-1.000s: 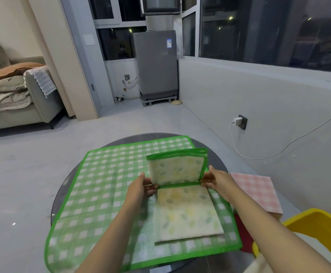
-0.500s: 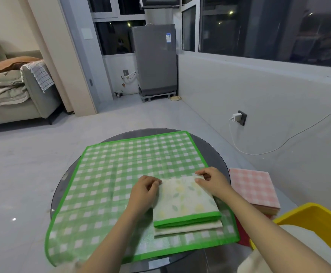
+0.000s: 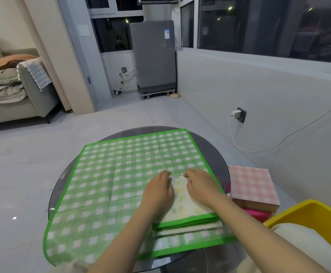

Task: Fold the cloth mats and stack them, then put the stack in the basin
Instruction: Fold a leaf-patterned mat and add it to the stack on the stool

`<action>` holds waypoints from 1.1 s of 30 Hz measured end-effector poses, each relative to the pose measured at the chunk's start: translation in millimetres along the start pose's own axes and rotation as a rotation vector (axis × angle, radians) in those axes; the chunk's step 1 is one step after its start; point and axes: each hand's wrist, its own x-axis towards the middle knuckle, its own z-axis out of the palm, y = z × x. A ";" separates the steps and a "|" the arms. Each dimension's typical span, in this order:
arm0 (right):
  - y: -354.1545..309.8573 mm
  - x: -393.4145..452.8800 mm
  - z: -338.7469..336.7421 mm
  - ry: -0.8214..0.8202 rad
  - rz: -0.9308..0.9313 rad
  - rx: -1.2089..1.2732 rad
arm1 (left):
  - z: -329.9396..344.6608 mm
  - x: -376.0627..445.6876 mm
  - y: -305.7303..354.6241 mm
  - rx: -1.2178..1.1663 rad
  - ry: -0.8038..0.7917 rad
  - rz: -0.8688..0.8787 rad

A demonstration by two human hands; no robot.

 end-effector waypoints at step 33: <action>14.4 -15.4 1.1 0.222 0.492 0.298 | -3.9 -18.6 -7.5 -0.331 0.322 -0.559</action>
